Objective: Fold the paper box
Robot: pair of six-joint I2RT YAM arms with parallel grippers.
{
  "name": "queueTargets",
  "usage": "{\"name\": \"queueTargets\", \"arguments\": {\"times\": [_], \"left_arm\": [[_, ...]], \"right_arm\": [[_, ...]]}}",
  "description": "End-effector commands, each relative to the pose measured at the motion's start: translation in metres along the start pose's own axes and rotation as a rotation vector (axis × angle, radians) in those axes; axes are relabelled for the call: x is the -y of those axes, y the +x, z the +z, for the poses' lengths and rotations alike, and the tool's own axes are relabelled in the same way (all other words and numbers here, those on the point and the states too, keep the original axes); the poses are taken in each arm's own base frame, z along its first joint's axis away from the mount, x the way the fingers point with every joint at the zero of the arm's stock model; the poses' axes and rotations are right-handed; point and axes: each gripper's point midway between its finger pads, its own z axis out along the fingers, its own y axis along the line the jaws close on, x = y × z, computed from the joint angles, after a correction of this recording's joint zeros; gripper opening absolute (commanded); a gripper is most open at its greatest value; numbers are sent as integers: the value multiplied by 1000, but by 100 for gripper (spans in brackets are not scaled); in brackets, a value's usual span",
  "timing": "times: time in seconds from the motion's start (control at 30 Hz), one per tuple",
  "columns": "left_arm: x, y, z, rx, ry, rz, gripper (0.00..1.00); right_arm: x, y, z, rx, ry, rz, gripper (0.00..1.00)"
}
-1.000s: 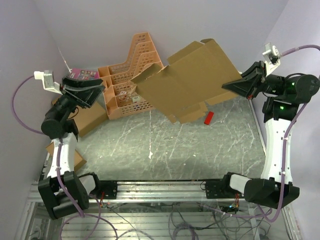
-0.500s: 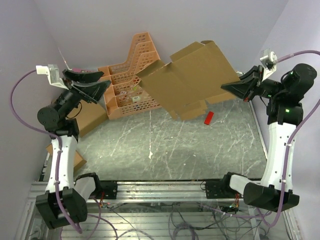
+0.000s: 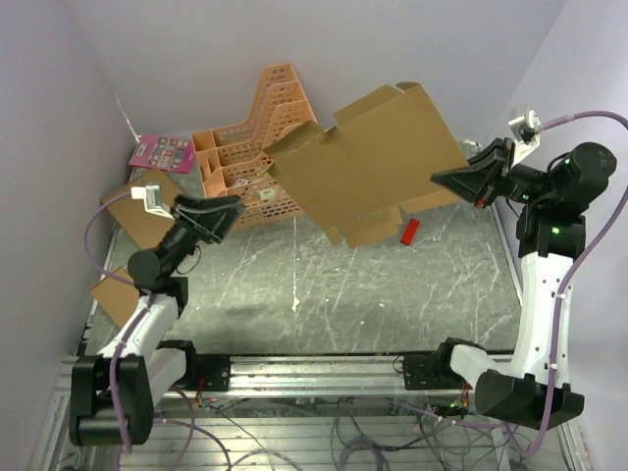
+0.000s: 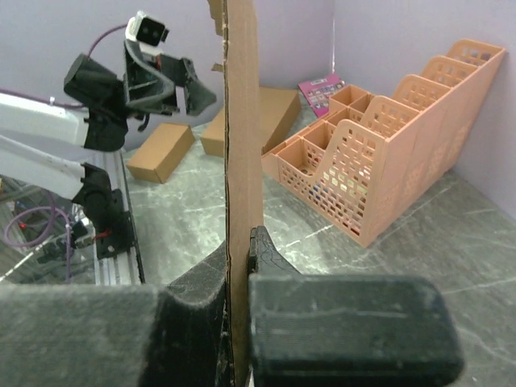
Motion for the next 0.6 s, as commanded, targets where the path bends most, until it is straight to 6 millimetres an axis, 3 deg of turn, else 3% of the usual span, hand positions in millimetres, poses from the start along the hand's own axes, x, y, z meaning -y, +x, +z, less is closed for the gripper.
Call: {"name": "queueTargets", "arguments": {"times": [0.0,0.3,0.47,0.57], "left_arm": [[29,4,9,87,71,115,86],[38,47,44,6,97,71,89],[39,49,57,24,135,65,92],[55,47,67,41,214,53,93]], "right_arm": [[-7,-15,0,34,-12,35,0],[-18,-25,1,49,-33,88,0],[-26,-32,1,49,-47,87,0],[-30,-37,1,54,-51,86,0]]}}
